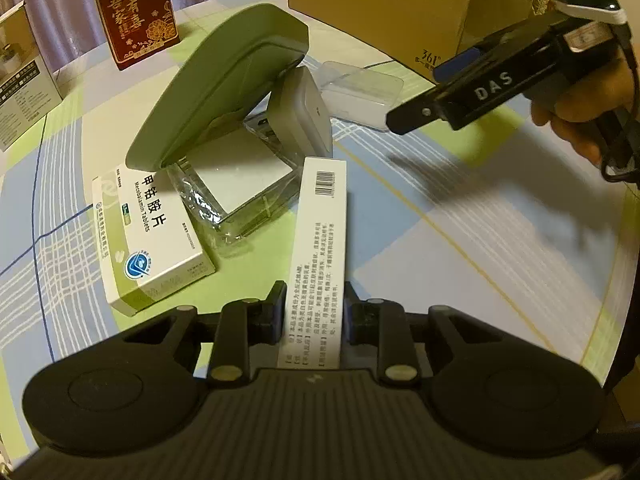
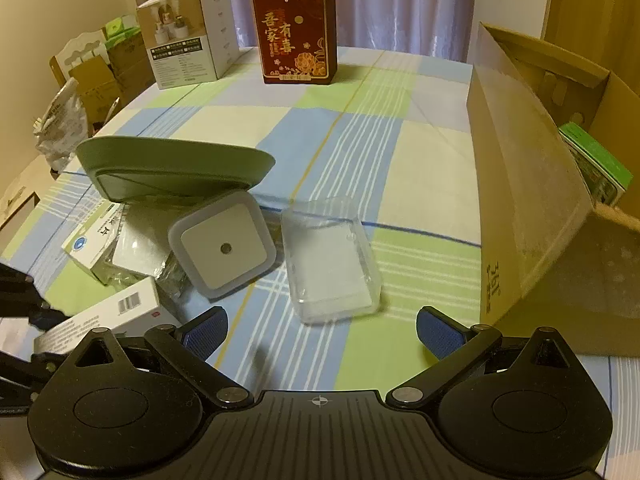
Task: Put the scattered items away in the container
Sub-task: 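Grasp the long white barcode box with the left tool while the right tool grasps the clear plastic container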
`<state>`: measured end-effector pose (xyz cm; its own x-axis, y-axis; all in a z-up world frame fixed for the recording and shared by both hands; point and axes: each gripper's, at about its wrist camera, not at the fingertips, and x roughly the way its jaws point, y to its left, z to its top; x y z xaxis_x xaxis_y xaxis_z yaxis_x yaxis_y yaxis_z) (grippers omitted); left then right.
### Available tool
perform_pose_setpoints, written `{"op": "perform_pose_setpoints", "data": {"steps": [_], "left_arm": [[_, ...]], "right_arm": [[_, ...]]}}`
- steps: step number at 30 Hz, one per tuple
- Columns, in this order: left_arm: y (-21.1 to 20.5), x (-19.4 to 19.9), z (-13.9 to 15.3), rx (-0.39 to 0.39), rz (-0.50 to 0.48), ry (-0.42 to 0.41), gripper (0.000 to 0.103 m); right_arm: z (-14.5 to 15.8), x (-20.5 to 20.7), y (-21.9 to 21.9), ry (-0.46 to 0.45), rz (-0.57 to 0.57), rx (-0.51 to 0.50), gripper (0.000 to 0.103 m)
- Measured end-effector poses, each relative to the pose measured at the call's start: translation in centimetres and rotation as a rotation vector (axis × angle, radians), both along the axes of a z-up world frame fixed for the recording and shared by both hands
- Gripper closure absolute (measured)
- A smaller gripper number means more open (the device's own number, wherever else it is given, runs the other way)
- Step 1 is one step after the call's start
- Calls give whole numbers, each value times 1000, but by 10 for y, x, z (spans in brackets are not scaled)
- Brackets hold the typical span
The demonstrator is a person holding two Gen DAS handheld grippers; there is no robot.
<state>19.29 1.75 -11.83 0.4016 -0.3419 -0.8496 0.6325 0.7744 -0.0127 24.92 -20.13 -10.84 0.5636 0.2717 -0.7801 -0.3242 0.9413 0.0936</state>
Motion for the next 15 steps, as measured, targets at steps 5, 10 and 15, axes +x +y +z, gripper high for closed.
{"op": "perform_pose_setpoints", "data": {"steps": [5,10,15], "left_arm": [[-1,-3,2,-12,17,0,81],[-1,-4,5,-33,24,-4,81],[-2,-5,5,-45,35,-7,81]], "right_arm": [[-3,14,8,-28,46,-36,0],[-8,36,8,-18,63,-59,0],[-15,48,12,5,104,-91,16]]}}
